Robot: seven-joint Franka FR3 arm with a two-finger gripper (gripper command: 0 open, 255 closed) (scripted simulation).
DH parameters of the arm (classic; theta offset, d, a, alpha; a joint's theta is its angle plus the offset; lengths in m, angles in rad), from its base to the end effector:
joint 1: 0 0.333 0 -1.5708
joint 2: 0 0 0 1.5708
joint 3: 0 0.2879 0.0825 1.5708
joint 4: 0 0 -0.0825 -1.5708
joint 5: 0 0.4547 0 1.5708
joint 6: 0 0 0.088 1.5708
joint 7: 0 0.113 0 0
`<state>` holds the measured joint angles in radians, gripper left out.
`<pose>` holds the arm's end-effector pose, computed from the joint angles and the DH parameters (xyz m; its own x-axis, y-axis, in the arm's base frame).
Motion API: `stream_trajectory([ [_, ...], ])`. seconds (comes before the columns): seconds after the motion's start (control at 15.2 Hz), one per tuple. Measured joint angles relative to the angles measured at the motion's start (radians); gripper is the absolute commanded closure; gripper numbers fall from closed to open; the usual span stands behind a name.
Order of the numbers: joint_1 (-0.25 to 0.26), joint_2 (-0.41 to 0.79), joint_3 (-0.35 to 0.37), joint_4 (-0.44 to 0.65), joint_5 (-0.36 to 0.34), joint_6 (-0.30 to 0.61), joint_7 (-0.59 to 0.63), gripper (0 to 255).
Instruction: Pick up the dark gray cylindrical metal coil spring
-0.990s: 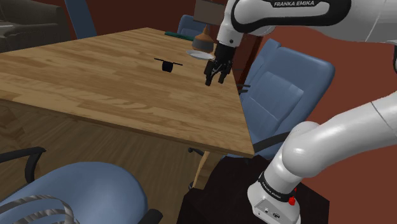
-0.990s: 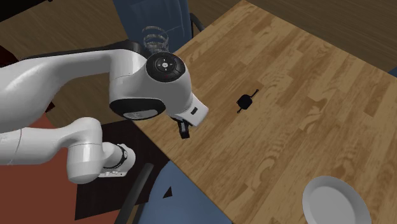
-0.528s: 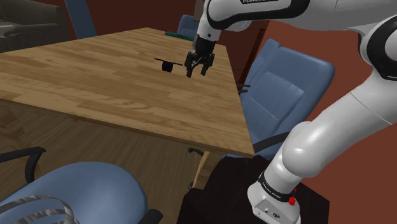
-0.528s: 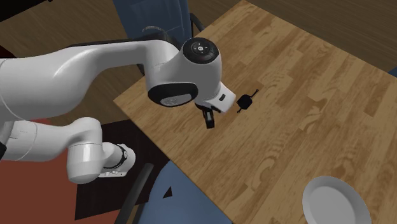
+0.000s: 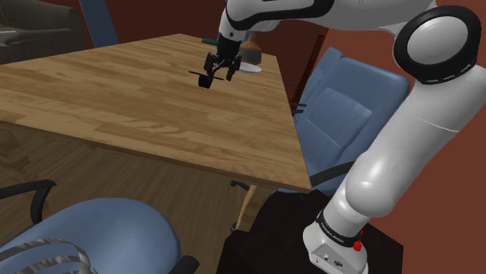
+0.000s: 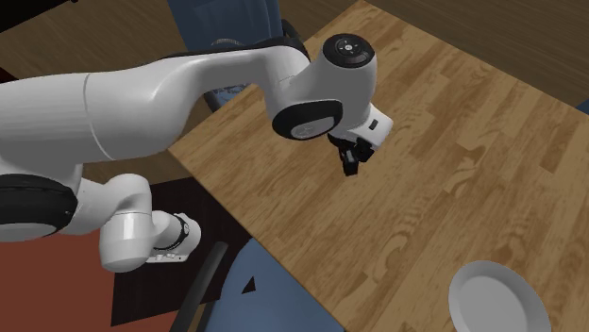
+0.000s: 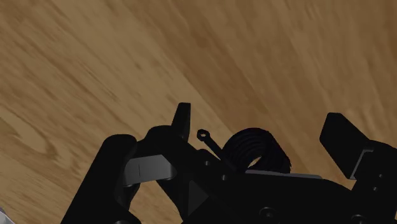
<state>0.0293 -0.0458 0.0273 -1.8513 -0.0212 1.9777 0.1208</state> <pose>0.6358 0.0348 0.5026 0.9834 -0.0564 0.1726 -0.0575 -0.9983 0.0011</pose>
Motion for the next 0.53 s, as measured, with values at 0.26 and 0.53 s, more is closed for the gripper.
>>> stream_trajectory([
  [0.26,0.009,0.134,0.008,0.176,-0.028,-0.006,0.029,0],
  [0.53,0.012,0.169,0.010,0.174,-0.036,0.038,0.038,0],
])
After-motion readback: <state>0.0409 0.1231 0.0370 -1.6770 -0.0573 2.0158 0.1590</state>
